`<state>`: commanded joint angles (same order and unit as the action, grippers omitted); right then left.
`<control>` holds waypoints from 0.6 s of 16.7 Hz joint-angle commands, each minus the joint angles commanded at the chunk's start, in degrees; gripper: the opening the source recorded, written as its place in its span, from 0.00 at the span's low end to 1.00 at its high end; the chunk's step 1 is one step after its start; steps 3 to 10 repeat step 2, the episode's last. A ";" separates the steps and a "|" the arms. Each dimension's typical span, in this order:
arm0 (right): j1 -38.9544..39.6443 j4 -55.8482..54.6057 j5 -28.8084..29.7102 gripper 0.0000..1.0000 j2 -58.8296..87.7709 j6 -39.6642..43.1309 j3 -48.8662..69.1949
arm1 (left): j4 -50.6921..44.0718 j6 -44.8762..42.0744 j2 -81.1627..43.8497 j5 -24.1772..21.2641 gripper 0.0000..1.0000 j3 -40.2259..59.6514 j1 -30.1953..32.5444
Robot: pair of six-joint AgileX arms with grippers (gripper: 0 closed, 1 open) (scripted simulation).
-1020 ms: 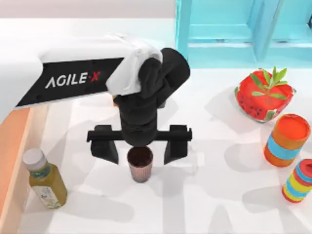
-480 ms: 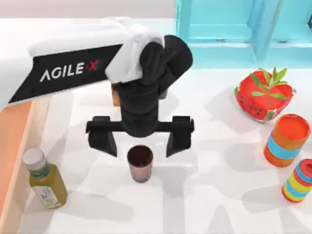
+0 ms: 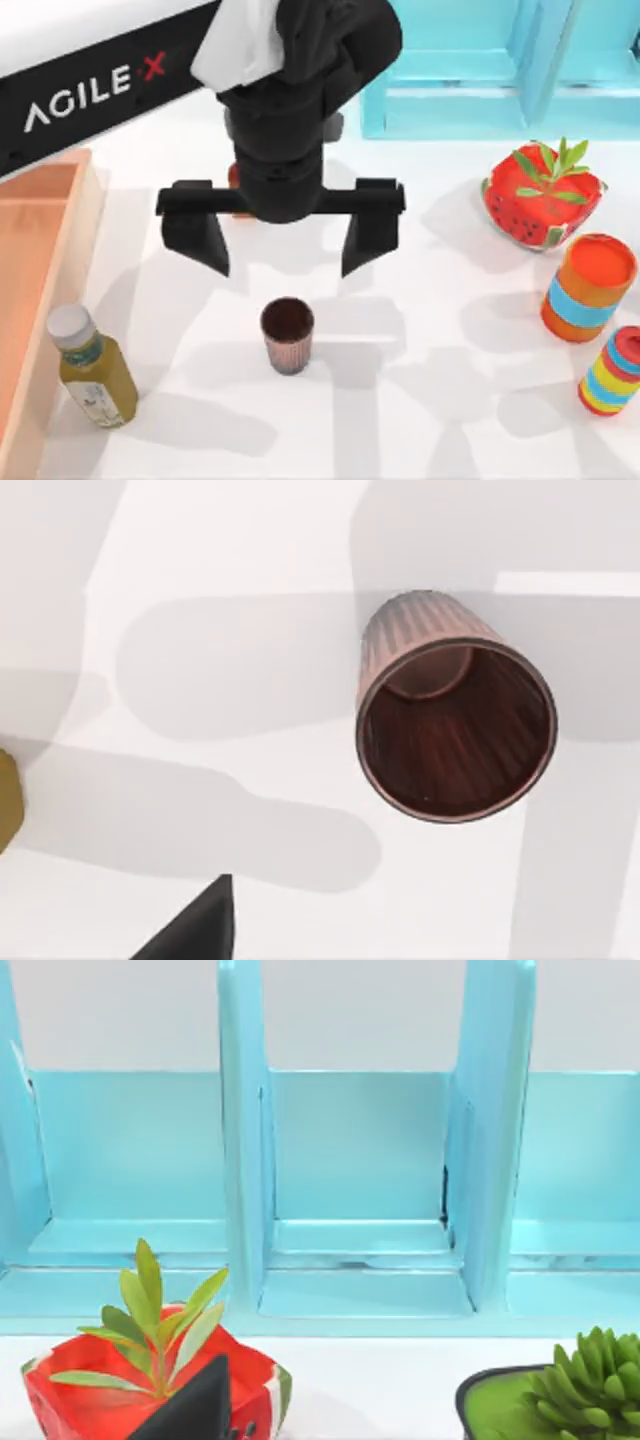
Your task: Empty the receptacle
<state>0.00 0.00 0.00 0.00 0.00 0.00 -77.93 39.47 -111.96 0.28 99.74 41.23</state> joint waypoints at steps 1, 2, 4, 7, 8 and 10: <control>0.00 0.00 0.00 1.00 0.00 0.00 0.00 | -0.49 0.02 0.06 0.02 1.00 0.43 0.01; 0.00 0.00 0.00 1.00 0.00 0.00 0.00 | -0.52 0.02 0.06 0.02 1.00 0.45 0.01; 0.00 0.00 0.00 1.00 0.00 0.00 0.00 | -0.52 0.02 0.06 0.02 1.00 0.45 0.01; 0.00 0.00 0.00 1.00 0.00 0.00 0.00 | -0.52 0.02 0.06 0.02 1.00 0.45 0.01; 0.00 0.00 0.00 1.00 0.00 0.00 0.00 | -0.52 0.02 0.06 0.02 1.00 0.45 0.01; 0.00 0.00 0.00 1.00 0.00 0.00 0.00 | -0.52 0.02 0.06 0.02 1.00 0.45 0.01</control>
